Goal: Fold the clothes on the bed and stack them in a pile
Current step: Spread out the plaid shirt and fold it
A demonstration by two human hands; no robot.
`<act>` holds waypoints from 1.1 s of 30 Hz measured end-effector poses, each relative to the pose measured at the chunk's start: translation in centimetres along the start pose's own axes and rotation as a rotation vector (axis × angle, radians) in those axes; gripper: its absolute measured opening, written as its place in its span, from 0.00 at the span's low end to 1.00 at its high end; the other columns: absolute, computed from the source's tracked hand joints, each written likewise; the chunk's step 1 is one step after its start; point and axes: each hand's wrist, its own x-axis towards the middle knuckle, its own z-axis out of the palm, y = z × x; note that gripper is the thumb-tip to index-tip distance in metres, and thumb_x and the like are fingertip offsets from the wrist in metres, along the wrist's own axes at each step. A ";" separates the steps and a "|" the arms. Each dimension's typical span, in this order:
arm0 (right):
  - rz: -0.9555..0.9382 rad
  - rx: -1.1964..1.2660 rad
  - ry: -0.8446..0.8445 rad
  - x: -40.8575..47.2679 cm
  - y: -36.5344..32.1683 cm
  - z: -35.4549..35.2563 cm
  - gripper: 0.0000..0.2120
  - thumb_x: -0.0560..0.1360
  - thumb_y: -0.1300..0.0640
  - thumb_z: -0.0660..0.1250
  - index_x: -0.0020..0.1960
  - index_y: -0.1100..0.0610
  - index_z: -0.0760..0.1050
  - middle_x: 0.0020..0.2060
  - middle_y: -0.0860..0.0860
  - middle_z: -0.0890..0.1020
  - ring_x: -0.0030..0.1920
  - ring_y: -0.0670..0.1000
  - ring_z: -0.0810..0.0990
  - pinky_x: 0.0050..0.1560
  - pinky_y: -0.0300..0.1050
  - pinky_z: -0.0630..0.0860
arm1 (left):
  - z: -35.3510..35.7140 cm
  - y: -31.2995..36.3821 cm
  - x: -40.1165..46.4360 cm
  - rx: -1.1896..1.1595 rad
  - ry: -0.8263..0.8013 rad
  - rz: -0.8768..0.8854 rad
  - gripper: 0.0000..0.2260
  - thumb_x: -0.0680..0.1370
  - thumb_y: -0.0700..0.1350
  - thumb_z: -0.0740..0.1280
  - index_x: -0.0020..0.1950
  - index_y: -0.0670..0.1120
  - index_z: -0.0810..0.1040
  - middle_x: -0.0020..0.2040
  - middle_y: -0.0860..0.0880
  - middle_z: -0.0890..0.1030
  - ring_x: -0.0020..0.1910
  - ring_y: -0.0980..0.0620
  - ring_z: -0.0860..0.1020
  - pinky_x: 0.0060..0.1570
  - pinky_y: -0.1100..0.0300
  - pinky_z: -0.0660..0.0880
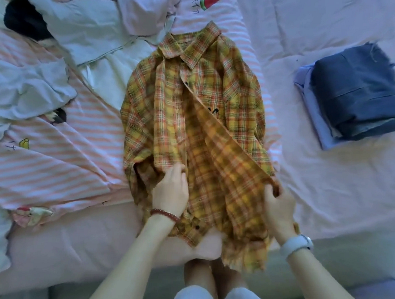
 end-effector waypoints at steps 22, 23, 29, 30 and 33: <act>-0.328 -0.403 -1.117 -6.6 2.9 0.1 0.28 0.78 0.57 0.58 0.75 0.45 0.54 0.66 0.41 0.71 0.58 0.33 0.72 0.58 0.30 0.69 | 6.8 -8.2 -6.3 -0.492 -0.142 -0.696 0.28 0.74 0.50 0.69 0.71 0.43 0.65 0.67 0.42 0.71 0.65 0.44 0.70 0.62 0.51 0.69; -0.360 -0.490 -1.057 -6.7 3.5 0.5 0.28 0.78 0.56 0.58 0.75 0.47 0.53 0.70 0.45 0.67 0.66 0.41 0.69 0.65 0.39 0.67 | 6.6 -8.5 -6.2 -0.472 -0.150 -0.674 0.25 0.75 0.50 0.68 0.69 0.42 0.68 0.66 0.42 0.72 0.64 0.44 0.71 0.63 0.49 0.70; -0.362 -0.990 -0.896 -8.2 6.6 2.0 0.28 0.78 0.50 0.55 0.76 0.49 0.50 0.68 0.52 0.65 0.66 0.55 0.66 0.58 0.51 0.69 | 5.2 -8.5 -8.5 -0.534 -0.076 -0.588 0.14 0.79 0.48 0.61 0.60 0.41 0.71 0.52 0.47 0.77 0.51 0.49 0.75 0.50 0.57 0.72; -0.369 -0.978 -0.902 -8.3 6.7 2.2 0.27 0.78 0.51 0.56 0.75 0.49 0.53 0.64 0.52 0.68 0.62 0.54 0.70 0.53 0.49 0.72 | 4.9 -8.3 -9.2 -0.520 -0.040 -0.566 0.12 0.79 0.48 0.61 0.59 0.42 0.70 0.48 0.49 0.77 0.46 0.52 0.75 0.45 0.60 0.72; -0.556 -0.902 -1.013 -9.4 6.8 2.7 0.23 0.78 0.52 0.57 0.72 0.49 0.59 0.55 0.50 0.72 0.53 0.54 0.75 0.41 0.47 0.73 | 4.1 -8.3 -11.3 -0.494 0.056 -0.518 0.06 0.79 0.48 0.61 0.51 0.47 0.69 0.40 0.56 0.75 0.38 0.60 0.73 0.34 0.67 0.68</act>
